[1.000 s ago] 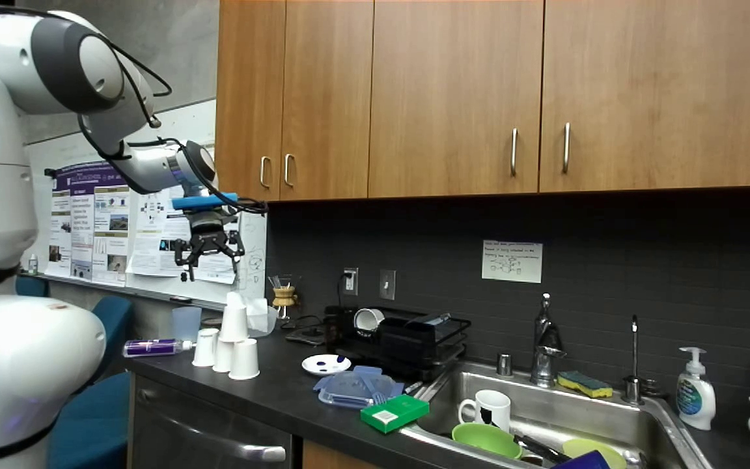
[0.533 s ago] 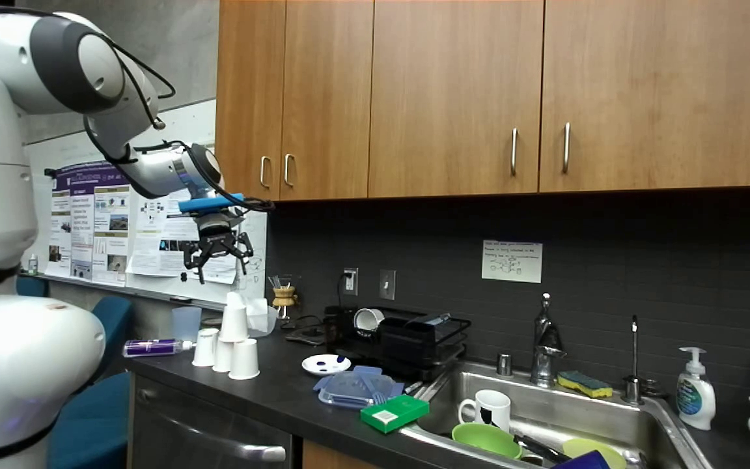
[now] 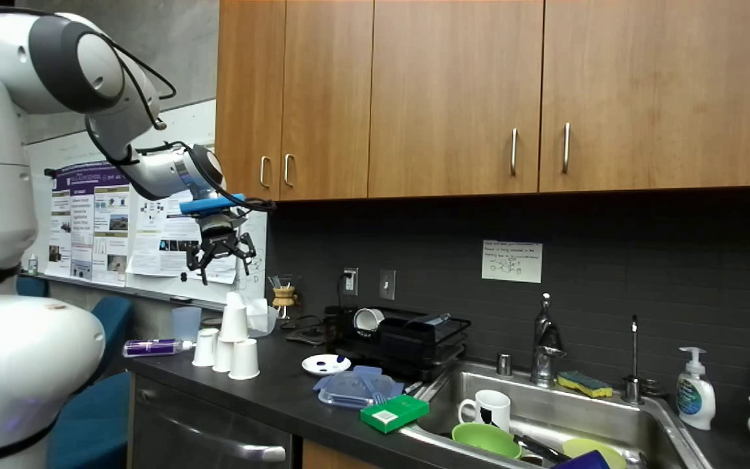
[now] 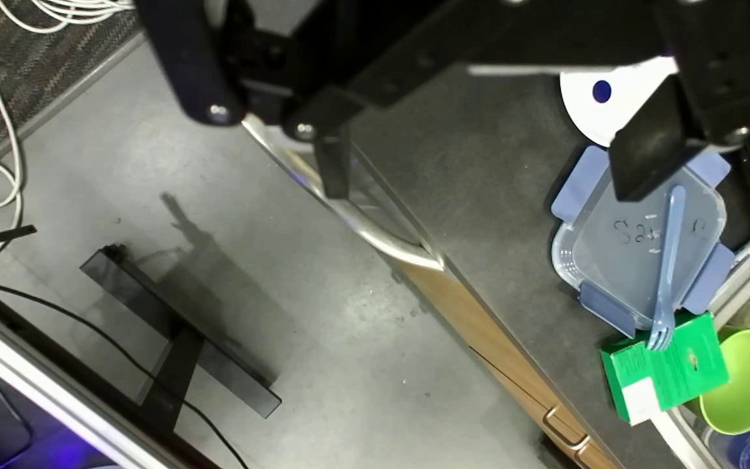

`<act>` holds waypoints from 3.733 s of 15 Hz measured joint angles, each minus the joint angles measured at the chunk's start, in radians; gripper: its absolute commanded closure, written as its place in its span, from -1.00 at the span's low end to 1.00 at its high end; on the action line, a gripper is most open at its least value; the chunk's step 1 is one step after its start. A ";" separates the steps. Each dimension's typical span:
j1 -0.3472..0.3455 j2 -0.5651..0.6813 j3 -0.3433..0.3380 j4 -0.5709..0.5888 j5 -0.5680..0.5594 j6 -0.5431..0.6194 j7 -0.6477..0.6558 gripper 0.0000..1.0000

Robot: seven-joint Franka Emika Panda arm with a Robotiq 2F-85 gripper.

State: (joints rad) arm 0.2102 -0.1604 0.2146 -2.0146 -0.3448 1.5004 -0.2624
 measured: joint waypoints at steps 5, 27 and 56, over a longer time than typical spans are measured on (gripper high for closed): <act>0.000 0.000 0.000 0.000 0.000 0.001 0.000 -1.00; 0.094 0.068 0.035 -0.002 0.360 0.411 -0.771 -1.00; 0.076 0.169 0.068 0.096 0.389 0.347 -1.006 -1.00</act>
State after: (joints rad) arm 0.2866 0.0084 0.2824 -1.9188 0.0439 1.8478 -1.2687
